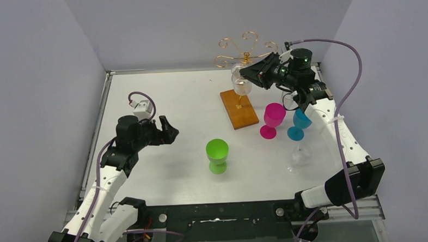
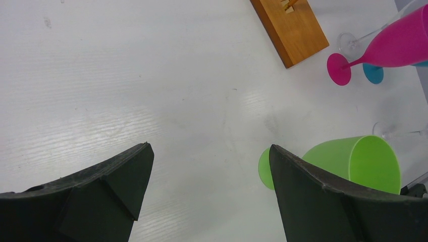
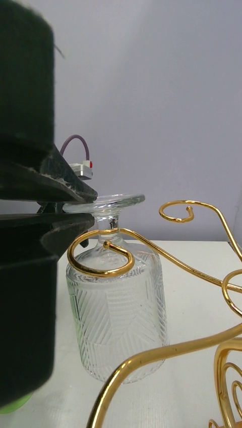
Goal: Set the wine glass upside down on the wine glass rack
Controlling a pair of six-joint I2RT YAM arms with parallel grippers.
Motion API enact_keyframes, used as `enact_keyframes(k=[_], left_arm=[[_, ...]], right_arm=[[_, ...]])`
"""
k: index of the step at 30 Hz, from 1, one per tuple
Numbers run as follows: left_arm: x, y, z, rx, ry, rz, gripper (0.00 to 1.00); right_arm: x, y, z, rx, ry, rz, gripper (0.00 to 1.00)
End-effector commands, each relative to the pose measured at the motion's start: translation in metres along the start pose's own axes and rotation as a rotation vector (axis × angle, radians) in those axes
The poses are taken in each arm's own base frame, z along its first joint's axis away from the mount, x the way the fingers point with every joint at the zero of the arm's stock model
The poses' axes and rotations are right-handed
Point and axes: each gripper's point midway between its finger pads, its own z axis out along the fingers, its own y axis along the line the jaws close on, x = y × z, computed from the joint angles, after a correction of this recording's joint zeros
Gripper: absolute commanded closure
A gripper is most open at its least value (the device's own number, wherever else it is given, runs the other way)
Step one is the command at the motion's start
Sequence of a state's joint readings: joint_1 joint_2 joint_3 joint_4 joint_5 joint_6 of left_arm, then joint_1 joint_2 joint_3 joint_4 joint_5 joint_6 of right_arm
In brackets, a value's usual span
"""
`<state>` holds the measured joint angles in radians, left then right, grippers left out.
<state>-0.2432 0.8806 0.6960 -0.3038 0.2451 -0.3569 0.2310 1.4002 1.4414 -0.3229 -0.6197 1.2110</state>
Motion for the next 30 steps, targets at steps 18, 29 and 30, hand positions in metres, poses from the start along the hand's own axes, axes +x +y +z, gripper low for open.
enact_keyframes(k=[18, 29, 30], left_arm=[[-0.009, 0.0, 0.002, -0.007, -0.027, 0.024, 0.14], [-0.01, 0.002, 0.001, -0.015, -0.032, 0.024, 0.14], [-0.01, 0.002, 0.002, -0.014, -0.031, 0.024, 0.14]], right_arm=[[-0.014, 0.04, -0.04, -0.135, -0.129, -0.127, 1.0], [-0.017, 0.03, -0.043, -0.131, -0.161, -0.094, 1.0], [-0.018, 0.03, -0.043, -0.128, -0.169, -0.092, 1.0]])
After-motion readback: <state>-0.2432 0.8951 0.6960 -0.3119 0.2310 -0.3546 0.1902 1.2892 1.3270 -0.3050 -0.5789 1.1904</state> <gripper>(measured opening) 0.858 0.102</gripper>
